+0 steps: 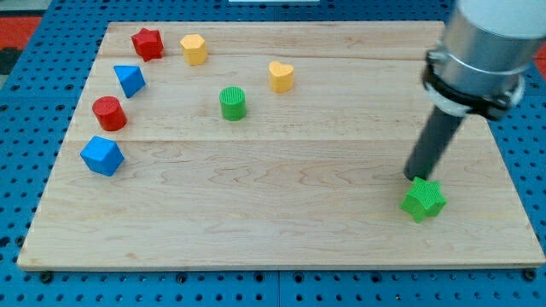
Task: Move yellow heart near to the green star
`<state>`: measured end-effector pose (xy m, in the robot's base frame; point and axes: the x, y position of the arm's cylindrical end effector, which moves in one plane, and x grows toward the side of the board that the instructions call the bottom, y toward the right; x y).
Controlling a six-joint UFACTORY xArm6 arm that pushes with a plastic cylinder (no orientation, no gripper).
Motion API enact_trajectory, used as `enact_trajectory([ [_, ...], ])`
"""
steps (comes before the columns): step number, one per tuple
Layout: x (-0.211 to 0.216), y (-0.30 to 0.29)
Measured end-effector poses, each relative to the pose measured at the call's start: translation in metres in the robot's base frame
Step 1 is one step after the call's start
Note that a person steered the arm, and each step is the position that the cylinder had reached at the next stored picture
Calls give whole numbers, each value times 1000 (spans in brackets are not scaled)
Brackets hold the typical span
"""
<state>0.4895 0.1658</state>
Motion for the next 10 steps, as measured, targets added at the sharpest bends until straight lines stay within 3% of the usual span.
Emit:
enact_trajectory([
  [2, -102, -136],
  [3, -153, -110],
  [4, -205, -123],
  [5, -191, -175],
  [8, -26, -79],
  [9, -66, -103],
  [10, -29, -154],
])
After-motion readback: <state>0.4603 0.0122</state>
